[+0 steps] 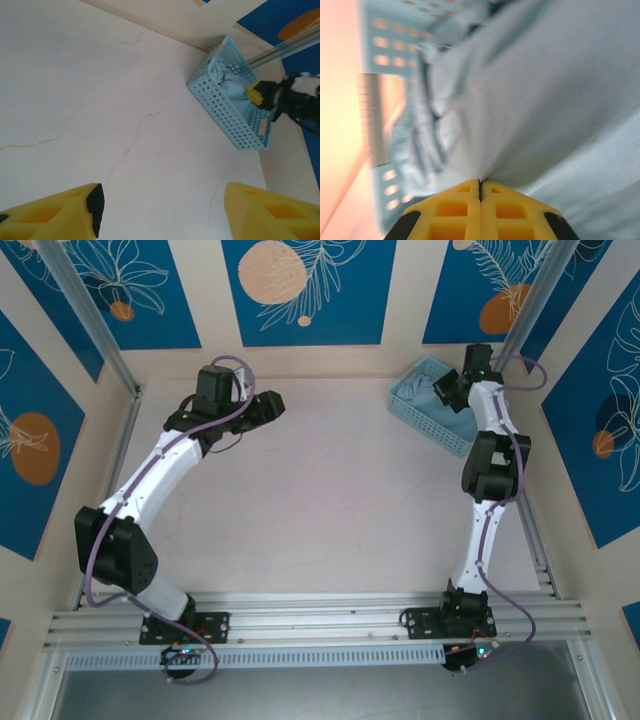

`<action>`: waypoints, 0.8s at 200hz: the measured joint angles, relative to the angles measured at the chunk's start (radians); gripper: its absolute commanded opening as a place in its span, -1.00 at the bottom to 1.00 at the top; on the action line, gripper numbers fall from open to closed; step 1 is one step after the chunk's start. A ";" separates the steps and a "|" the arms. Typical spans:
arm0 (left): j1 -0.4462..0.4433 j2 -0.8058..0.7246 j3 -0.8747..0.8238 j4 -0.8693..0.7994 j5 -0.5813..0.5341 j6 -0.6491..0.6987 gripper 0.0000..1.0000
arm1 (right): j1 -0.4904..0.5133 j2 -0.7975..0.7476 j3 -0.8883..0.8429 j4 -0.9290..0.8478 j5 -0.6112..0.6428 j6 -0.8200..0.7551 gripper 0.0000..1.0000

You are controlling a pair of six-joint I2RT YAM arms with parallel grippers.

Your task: Fold and stack the t-shirts

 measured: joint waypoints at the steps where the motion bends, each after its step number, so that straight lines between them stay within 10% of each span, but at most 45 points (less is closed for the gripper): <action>1: 0.000 -0.001 -0.001 0.000 0.000 0.000 0.29 | 0.001 -0.009 -0.004 0.002 0.000 -0.002 -1.00; 81: 0.000 -0.050 -0.027 -0.048 -0.095 0.009 0.29 | 0.078 -0.548 -0.120 0.179 -0.060 -0.049 -1.00; 160: 0.000 -0.129 -0.025 -0.231 -0.356 0.035 0.38 | 0.370 -0.679 -0.071 0.235 -0.196 -0.049 -1.00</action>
